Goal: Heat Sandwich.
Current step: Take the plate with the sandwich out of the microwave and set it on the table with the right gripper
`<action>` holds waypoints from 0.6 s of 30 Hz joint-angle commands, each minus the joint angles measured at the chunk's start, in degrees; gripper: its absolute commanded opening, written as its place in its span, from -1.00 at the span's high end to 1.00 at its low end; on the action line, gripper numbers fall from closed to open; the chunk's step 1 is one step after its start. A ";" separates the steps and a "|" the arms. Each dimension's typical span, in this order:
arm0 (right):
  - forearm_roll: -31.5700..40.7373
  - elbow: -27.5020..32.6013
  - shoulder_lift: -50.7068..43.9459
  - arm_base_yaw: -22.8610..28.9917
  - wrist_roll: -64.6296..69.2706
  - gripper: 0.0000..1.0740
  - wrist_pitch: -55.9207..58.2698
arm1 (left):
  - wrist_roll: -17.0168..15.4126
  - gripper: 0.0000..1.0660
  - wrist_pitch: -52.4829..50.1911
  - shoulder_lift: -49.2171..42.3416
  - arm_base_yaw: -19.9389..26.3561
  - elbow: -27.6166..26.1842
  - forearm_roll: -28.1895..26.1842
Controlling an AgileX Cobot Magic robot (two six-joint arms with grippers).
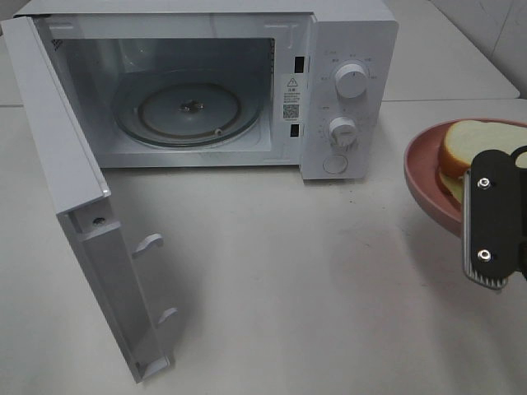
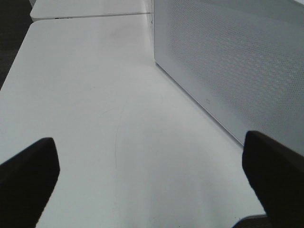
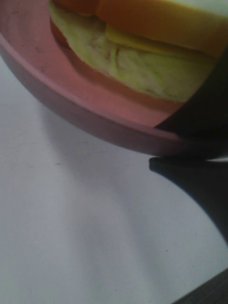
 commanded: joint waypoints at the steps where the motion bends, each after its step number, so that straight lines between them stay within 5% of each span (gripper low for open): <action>1: -3.15 -0.11 -0.52 0.06 7.73 0.99 1.38 | -0.23 -0.90 -0.92 -1.49 0.23 0.17 -0.06; 18: -7.39 -0.23 3.90 0.06 31.05 0.99 6.02 | -0.23 -0.90 -0.92 -1.49 0.23 0.17 -0.06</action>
